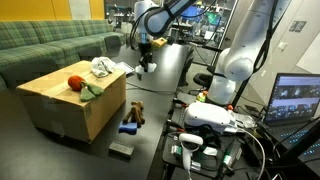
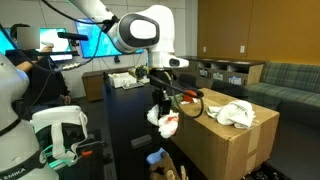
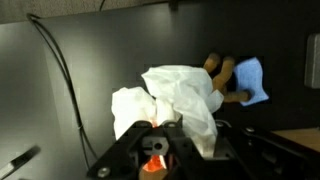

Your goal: Remove the toy moose from the top of the brown box, place the white towel on top of the box, remove the white object from the top of the box, place the blue sponge on the box, remove the radish from the top of the box, put the eraser on the box

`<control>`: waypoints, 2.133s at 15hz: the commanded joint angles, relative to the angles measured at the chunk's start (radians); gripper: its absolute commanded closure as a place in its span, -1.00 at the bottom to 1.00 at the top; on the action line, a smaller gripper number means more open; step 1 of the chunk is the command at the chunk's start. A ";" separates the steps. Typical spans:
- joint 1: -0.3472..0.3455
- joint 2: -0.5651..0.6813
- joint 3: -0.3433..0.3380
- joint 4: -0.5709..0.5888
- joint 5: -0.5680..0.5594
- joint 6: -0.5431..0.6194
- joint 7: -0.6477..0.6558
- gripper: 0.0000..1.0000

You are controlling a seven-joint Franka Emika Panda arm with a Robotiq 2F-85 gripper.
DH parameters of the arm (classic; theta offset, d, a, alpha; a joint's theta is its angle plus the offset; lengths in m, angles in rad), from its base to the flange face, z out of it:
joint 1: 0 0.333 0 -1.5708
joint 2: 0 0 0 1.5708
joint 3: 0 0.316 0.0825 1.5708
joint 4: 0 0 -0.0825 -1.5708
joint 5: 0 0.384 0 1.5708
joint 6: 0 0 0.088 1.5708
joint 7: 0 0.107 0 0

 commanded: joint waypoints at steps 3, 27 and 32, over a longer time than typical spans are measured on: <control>0.013 -0.036 0.082 -0.247 0.059 0.130 -0.049 0.90; -0.028 0.659 0.402 -0.138 0.447 0.903 -0.073 0.90; -0.058 0.771 0.321 -0.033 0.412 0.920 -0.060 0.90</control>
